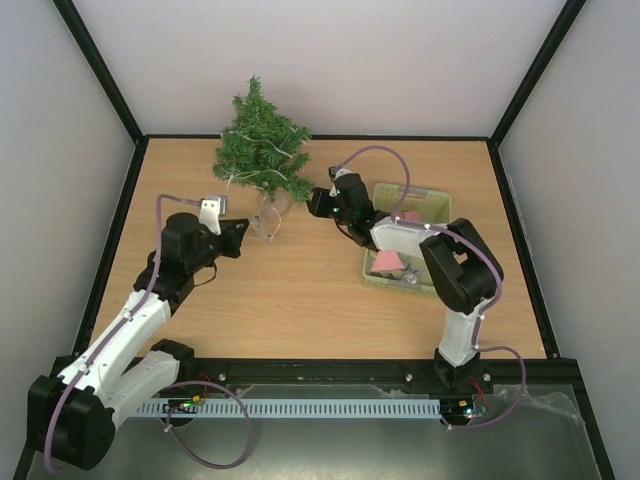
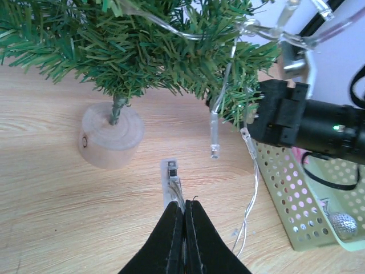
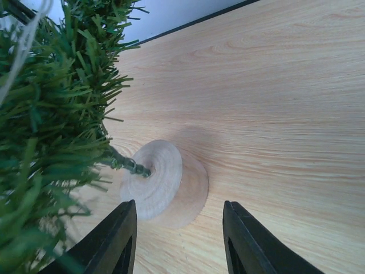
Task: Decorate the small christmas tree
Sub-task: Wrap the decoration item around the Christmas tree.
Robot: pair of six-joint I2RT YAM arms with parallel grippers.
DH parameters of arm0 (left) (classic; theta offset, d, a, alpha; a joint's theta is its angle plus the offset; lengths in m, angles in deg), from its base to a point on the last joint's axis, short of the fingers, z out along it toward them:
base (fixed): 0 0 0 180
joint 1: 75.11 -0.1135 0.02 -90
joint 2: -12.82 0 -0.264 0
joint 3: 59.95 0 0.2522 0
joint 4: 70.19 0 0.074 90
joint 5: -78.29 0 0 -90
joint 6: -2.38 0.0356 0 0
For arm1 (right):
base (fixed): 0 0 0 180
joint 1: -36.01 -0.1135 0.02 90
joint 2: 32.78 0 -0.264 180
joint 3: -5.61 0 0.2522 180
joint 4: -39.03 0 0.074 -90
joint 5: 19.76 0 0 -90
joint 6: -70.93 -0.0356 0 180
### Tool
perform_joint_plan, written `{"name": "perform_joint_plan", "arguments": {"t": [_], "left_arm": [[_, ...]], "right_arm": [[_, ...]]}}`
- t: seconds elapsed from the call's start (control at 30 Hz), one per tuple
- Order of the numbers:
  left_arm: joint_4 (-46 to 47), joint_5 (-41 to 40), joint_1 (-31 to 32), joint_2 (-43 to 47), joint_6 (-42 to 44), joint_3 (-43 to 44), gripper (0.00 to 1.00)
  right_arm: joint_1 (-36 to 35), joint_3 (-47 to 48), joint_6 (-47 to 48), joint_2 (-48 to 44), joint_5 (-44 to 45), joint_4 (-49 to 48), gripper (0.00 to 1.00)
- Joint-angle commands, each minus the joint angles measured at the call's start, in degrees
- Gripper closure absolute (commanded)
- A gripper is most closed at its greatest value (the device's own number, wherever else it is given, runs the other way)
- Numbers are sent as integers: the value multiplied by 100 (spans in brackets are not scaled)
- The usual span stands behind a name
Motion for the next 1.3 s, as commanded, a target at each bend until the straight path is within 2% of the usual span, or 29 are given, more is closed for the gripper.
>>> {"name": "perform_joint_plan", "arguments": {"t": [0.0,0.07,0.2,0.3,0.43,0.57,0.77,0.93,1.13,1.27], "left_arm": [[90,-232,91,-136,159,-129,98],[132,-408,101,-215,167,-219,98],[-16,-1402,68,-412,363,-170,97],[109,-1789,0,-373,525,-113,98],[937,-1554,-406,-346,396,-165,98],[1847,-994,-927,-813,280,-91,98],[3074,-828,-1470,-1295,212,131,98],[3743,-399,-1786,-1697,262,437,98],[3903,2,-1956,-2279,472,885,98],[3754,-93,-2003,-2721,774,1263,98]], "right_arm": [[43,-299,305,-563,358,296,58],[60,-468,318,-744,385,354,54],[62,-817,351,-1197,420,366,52],[65,-994,433,-1531,481,458,49],[65,-1126,526,-1889,509,510,47],[68,-1161,509,-2218,362,552,47],[63,-1237,606,-2849,323,662,46],[66,-1250,741,-3246,347,822,45],[69,-1396,874,-3717,625,715,43],[65,-1250,1032,-3883,709,843,42]]}}
